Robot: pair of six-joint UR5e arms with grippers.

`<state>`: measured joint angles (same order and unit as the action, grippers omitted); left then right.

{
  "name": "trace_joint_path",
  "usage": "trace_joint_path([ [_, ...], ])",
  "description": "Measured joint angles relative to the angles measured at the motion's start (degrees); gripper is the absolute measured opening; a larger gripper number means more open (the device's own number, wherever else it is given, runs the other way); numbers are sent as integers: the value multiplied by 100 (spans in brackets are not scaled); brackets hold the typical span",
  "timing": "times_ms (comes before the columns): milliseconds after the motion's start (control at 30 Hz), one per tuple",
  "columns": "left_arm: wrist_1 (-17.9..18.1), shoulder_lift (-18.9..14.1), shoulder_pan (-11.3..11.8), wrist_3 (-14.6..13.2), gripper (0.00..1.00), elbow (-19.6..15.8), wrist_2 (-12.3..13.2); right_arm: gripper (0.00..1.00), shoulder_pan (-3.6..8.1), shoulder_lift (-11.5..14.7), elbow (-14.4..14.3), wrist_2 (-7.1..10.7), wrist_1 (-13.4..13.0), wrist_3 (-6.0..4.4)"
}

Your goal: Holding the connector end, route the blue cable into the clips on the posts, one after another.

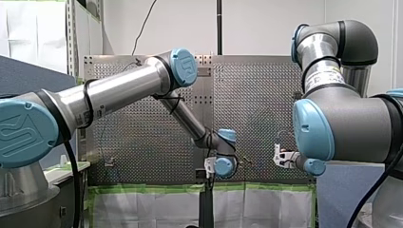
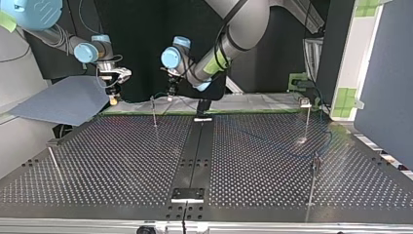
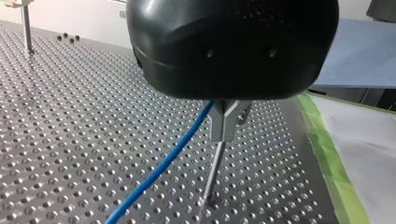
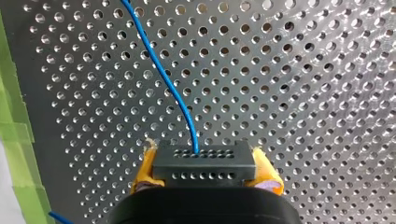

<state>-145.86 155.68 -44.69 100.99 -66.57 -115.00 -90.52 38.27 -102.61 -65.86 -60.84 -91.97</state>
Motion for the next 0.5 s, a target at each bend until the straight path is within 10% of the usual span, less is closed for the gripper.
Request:
trace_joint_path([
  [500,-225,0,62,0,0,204,14,0,10,-4,146,78,1,-125],
])
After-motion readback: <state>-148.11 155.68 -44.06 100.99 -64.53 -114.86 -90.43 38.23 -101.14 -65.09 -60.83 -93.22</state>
